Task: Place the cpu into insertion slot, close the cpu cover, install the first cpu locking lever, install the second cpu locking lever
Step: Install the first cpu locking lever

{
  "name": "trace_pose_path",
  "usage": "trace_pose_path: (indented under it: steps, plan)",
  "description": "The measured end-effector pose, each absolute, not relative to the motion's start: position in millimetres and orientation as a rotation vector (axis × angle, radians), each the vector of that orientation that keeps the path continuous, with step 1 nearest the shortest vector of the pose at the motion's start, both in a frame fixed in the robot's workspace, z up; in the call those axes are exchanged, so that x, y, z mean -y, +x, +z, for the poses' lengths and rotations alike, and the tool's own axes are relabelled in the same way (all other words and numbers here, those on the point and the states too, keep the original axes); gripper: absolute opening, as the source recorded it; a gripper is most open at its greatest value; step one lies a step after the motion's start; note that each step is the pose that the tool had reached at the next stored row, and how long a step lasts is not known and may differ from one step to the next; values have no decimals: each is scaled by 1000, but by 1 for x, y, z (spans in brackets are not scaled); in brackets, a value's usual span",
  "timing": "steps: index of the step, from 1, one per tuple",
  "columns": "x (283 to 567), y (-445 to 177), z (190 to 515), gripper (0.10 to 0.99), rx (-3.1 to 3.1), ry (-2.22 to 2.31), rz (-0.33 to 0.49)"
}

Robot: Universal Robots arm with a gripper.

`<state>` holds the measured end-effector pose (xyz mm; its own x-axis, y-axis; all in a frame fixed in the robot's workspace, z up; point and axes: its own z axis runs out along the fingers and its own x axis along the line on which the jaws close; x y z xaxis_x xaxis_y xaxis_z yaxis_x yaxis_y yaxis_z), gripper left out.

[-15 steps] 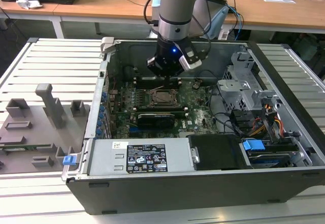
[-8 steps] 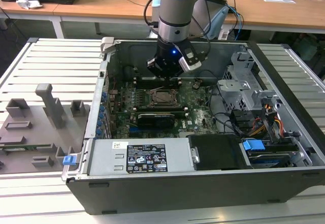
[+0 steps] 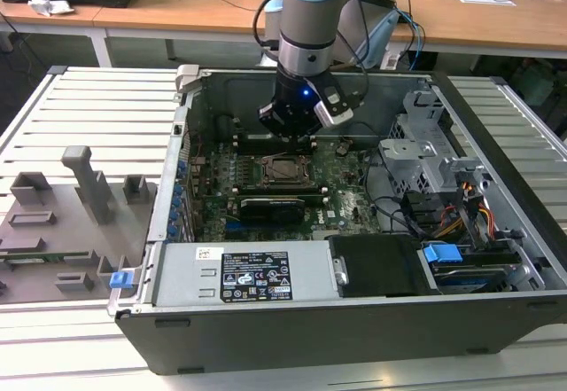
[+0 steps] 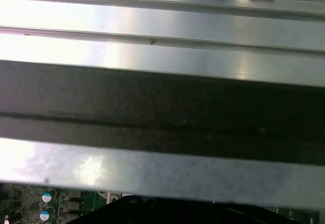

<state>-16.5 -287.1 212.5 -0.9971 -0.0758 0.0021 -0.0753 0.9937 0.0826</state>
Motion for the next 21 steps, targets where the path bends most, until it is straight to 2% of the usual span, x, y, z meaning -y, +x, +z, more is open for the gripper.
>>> trace_pose_path:
  steps: [21]
  plan:
    - [287, -15, 207, 106, 3132, 119, -114]
